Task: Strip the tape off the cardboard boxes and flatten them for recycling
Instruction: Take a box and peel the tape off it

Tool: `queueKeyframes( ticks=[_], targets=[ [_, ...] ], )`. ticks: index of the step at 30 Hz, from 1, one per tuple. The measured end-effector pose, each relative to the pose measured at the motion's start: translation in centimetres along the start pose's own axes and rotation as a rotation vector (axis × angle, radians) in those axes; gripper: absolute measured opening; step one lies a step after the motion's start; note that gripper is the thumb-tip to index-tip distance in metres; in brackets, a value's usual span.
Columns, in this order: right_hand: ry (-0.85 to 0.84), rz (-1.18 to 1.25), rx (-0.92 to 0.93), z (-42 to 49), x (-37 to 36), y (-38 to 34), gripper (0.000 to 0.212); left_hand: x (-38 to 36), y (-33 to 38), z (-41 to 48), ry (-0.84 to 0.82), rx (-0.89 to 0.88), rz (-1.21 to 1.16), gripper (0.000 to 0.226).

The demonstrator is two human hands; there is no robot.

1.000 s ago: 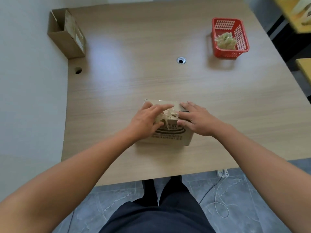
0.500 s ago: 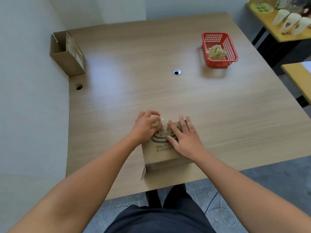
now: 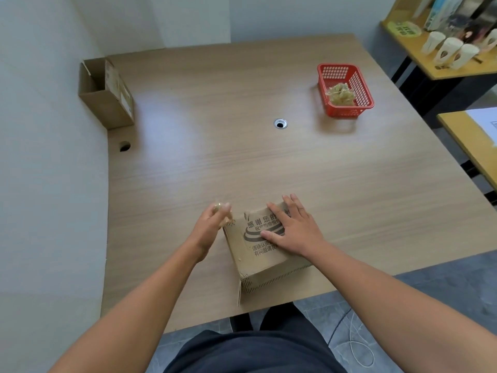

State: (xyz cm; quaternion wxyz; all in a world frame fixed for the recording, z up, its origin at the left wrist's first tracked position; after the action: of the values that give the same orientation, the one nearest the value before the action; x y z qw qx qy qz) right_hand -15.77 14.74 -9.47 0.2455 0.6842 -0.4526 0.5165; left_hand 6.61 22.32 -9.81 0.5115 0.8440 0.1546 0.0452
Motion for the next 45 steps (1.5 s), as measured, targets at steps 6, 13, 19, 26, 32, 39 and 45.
queueKeyframes(
  ticks=[6, 13, 19, 26, 32, 39, 45],
  targets=[
    [-0.063, 0.205, -0.209, -0.4, 0.0, 1.5, 0.101, 0.8, -3.4, -0.6, 0.191, 0.377, 0.052, 0.01],
    [0.315, 0.562, -0.095, -2.1, 4.1, 1.3, 0.069, 0.8, -0.8, -0.6, 0.229, 0.146, -0.351, 0.043],
    [0.463, 0.703, -0.293, -2.9, 9.2, 3.2, 0.058, 0.1, 4.9, -1.4, 0.217, -0.074, -0.149, 0.058],
    [0.071, -0.012, -0.161, -2.5, 4.4, 0.4, 0.078, -1.9, 1.7, -2.9, 0.176, -0.085, -0.014, 0.018],
    [0.127, -0.156, -0.15, -3.9, 1.8, -0.4, 0.078, -1.8, -2.2, -4.3, 0.27, -0.019, 0.129, 0.04],
    [0.193, -0.205, -0.047, -2.9, 2.7, -0.8, 0.09, -1.8, -2.4, -3.2, 0.35, -0.028, 0.011, 0.043],
    [0.146, -0.187, -0.036, -2.7, 1.8, -0.5, 0.093, -1.3, -6.6, -2.3, 0.365, 0.123, -0.599, 0.016]
  ],
)
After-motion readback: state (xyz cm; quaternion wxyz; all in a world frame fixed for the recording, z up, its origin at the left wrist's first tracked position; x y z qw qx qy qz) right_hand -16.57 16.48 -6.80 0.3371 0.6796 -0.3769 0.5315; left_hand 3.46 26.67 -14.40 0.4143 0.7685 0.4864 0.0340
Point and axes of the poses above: each hand's wrist, its own z-axis towards the middle knuckle, its own x-axis out of the back of the hand, y = z × x, the point moved 8 cm from there along z, towards the middle knuckle, and after that the axes turned 7 degrees about -z, right-handed, at the moved point
